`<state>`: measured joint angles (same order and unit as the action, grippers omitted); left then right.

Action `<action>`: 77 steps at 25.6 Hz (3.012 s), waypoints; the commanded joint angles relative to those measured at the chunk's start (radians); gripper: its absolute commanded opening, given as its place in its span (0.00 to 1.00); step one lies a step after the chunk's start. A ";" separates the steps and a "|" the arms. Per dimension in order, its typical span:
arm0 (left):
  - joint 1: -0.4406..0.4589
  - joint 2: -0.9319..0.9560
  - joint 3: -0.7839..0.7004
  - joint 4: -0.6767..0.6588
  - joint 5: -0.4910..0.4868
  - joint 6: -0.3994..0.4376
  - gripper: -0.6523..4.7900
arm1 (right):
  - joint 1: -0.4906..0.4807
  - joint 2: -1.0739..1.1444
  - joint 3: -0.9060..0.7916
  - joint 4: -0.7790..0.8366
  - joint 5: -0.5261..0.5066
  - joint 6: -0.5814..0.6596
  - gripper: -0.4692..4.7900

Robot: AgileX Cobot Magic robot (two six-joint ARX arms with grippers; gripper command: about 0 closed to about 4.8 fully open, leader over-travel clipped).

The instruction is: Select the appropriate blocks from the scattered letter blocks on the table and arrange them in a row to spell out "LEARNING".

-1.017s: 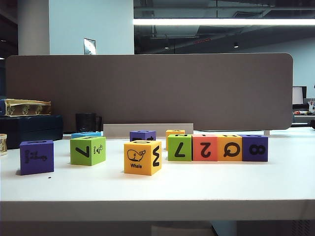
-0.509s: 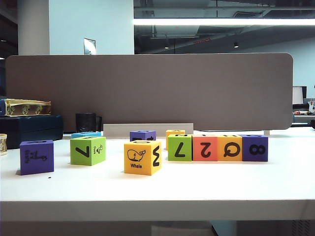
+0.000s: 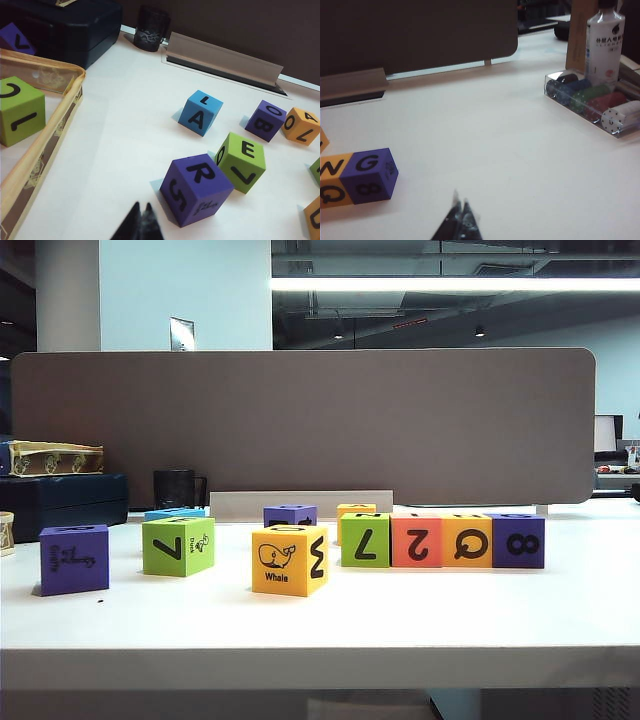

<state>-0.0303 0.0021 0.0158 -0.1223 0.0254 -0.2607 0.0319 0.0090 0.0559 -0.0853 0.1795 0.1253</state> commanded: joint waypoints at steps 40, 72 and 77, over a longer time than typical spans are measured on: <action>0.000 0.001 0.135 -0.038 0.137 0.047 0.11 | 0.163 0.377 0.575 -0.353 -0.320 -0.003 0.09; -0.001 0.675 0.563 -0.095 0.288 0.209 0.11 | 0.414 0.627 0.735 -0.454 -0.334 -0.108 0.09; -0.001 0.818 0.645 -0.096 0.293 0.256 0.11 | 0.444 0.651 0.735 -0.475 -0.335 -0.108 0.09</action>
<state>-0.0303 0.8021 0.6422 -0.2237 0.3119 -0.0433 0.4686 0.6525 0.7856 -0.5655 -0.1570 0.0204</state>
